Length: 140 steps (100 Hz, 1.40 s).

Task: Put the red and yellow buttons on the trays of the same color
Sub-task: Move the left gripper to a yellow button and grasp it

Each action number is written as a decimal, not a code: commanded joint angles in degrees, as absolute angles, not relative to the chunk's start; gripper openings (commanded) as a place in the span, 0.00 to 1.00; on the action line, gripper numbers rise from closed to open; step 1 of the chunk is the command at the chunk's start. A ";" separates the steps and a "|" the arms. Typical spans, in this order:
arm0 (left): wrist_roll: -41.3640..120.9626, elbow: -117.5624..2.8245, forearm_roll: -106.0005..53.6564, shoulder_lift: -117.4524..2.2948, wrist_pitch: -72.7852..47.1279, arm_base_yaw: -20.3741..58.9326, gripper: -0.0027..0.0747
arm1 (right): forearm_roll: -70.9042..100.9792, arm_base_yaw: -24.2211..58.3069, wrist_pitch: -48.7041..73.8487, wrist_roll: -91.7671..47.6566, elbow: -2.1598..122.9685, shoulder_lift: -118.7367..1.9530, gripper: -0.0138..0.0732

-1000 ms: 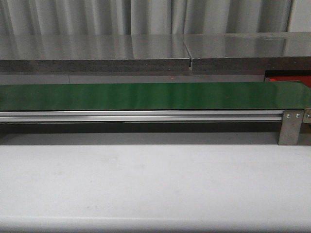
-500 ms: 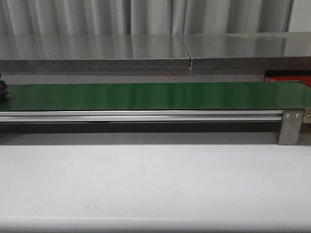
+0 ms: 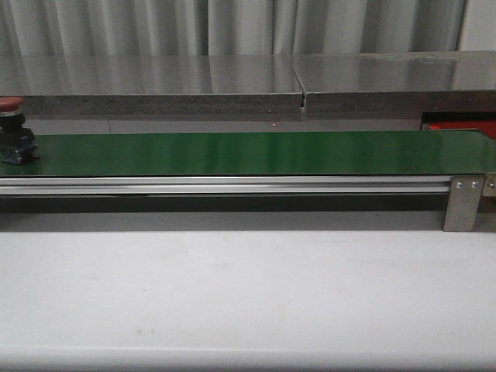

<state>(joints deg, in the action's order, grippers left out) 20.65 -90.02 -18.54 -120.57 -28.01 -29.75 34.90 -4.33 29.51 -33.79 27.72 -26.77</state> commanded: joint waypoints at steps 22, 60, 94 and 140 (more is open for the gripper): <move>21.47 -97.95 -19.40 -121.87 -25.72 -29.91 0.81 | 36.29 -4.39 26.10 -34.29 29.18 -26.91 0.02; 21.47 -101.58 -19.40 -124.30 -26.21 -29.91 0.75 | 36.29 -4.39 26.15 -34.29 29.18 -26.91 0.02; 21.47 -101.58 -19.40 -124.30 -26.96 -29.91 0.50 | 36.29 -4.39 26.15 -34.29 29.18 -26.91 0.02; 21.47 -102.74 -19.40 -123.69 -29.56 -29.91 0.01 | 36.29 -4.39 26.15 -34.29 29.18 -26.91 0.02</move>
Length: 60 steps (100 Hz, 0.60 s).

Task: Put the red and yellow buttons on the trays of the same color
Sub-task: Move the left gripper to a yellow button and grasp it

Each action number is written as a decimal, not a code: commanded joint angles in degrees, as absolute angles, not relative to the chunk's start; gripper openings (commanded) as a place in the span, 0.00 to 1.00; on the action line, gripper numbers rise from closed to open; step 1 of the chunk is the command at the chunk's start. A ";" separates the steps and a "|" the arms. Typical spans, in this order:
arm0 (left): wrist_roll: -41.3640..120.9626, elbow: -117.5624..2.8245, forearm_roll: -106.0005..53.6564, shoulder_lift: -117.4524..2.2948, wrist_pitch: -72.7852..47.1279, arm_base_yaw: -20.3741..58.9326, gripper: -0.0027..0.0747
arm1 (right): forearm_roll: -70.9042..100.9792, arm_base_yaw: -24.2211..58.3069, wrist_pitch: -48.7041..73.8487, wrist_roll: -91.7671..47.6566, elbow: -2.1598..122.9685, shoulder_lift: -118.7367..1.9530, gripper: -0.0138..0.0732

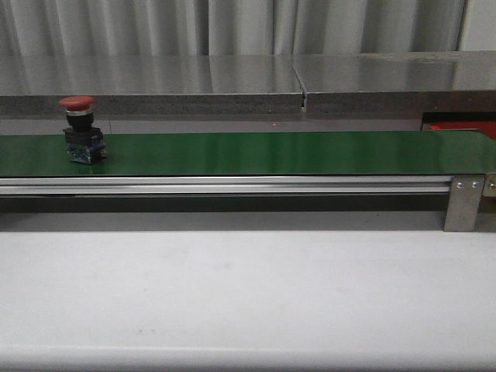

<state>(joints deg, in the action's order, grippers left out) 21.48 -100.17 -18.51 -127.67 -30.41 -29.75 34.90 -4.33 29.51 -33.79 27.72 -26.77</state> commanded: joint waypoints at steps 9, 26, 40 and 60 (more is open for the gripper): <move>21.47 -103.66 -20.91 -122.55 -31.80 -29.91 0.01 | 36.29 -4.39 26.15 -34.29 29.18 -26.91 0.02; 21.47 -103.77 -23.96 -117.84 -34.44 -29.91 0.01 | 36.29 -4.39 26.10 -34.29 29.18 -26.91 0.02; 21.47 -103.52 -25.79 -112.80 -37.50 -29.91 0.01 | 36.29 -4.39 26.10 -34.29 29.18 -26.91 0.02; 21.47 -102.02 -26.04 -104.94 -39.58 -28.51 0.01 | 36.29 -4.39 26.15 -34.29 29.18 -26.91 0.02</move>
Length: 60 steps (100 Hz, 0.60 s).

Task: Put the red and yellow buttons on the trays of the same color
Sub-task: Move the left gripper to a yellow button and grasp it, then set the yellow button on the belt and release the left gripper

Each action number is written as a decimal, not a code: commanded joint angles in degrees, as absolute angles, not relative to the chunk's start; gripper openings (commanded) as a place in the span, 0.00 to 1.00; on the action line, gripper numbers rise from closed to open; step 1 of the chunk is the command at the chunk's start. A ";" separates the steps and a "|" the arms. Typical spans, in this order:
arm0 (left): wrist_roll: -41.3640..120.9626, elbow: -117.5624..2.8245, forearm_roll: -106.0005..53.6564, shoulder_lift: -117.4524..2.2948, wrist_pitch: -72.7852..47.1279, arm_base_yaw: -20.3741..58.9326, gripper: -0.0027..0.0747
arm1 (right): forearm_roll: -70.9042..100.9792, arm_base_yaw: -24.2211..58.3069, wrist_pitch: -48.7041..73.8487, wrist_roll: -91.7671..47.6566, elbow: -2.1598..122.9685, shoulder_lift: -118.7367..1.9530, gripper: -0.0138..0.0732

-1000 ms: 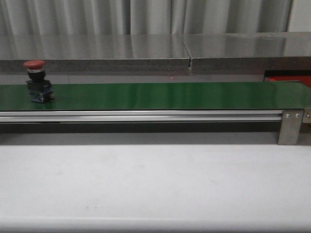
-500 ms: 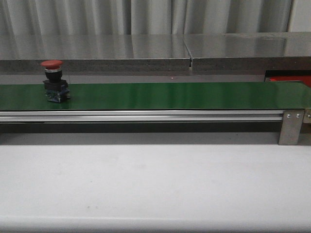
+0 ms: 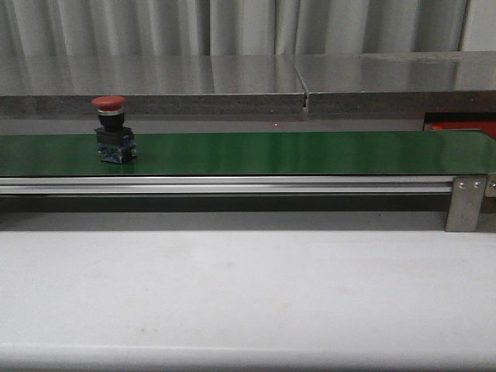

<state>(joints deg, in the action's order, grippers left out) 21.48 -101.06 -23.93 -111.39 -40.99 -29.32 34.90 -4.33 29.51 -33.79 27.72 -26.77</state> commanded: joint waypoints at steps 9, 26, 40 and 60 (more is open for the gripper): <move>21.47 -100.37 -26.08 -101.76 -40.13 -27.43 0.01 | 36.29 -4.39 26.15 -34.29 29.18 -26.91 0.02; 21.90 -96.20 -26.31 -98.64 -40.00 -24.78 0.01 | 36.29 -4.39 26.15 -34.29 29.18 -26.91 0.02; 23.11 -92.08 -26.54 -98.75 -39.07 -22.03 0.01 | 36.29 -4.39 26.15 -34.29 29.18 -26.91 0.02; 23.11 -84.74 -26.54 -98.86 -32.44 -18.96 0.01 | 36.29 -4.39 26.15 -34.29 29.18 -26.91 0.02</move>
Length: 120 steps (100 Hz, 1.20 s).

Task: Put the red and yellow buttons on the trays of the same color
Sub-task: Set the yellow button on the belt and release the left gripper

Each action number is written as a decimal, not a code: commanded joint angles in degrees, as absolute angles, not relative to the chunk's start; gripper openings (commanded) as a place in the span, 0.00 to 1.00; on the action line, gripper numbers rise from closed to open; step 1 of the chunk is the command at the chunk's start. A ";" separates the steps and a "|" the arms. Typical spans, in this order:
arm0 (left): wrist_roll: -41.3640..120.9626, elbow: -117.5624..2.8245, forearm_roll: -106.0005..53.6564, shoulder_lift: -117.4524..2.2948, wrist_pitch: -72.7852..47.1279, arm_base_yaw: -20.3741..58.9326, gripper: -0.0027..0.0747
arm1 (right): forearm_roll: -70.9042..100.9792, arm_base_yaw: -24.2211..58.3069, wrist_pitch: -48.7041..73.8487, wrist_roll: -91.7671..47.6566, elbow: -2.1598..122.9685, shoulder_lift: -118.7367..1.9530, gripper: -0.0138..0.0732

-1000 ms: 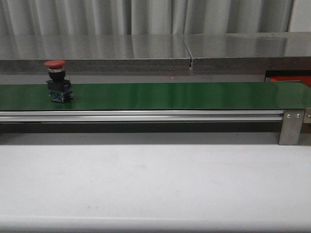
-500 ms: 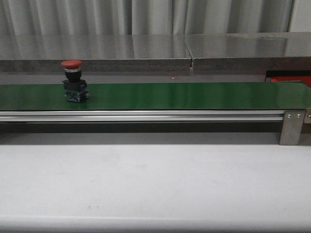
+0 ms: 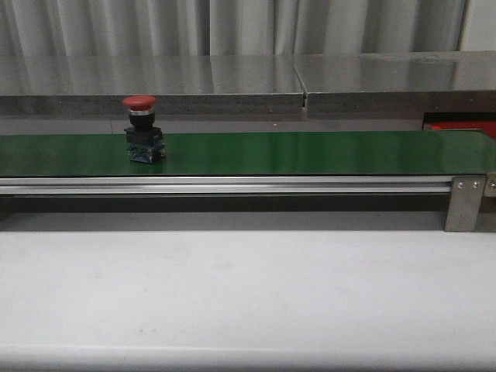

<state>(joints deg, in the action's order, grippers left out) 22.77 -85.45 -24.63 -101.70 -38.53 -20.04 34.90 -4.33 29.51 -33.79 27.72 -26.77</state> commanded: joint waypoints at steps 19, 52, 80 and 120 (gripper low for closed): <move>25.10 -79.69 -26.54 -98.86 -26.01 -16.69 0.01 | 36.29 -4.39 26.15 -34.29 29.18 -26.91 0.02; 26.05 -78.26 -26.54 -99.21 -23.49 -14.60 0.01 | 36.29 -4.39 26.15 -34.29 29.18 -26.91 0.02; 26.05 -78.26 -26.88 -99.99 -23.49 -14.60 0.01 | 36.29 -4.39 26.15 -34.29 29.18 -26.91 0.02; 26.05 -78.26 -30.28 -102.36 -24.84 -14.60 0.17 | 36.29 -4.39 26.15 -34.29 29.18 -26.86 0.02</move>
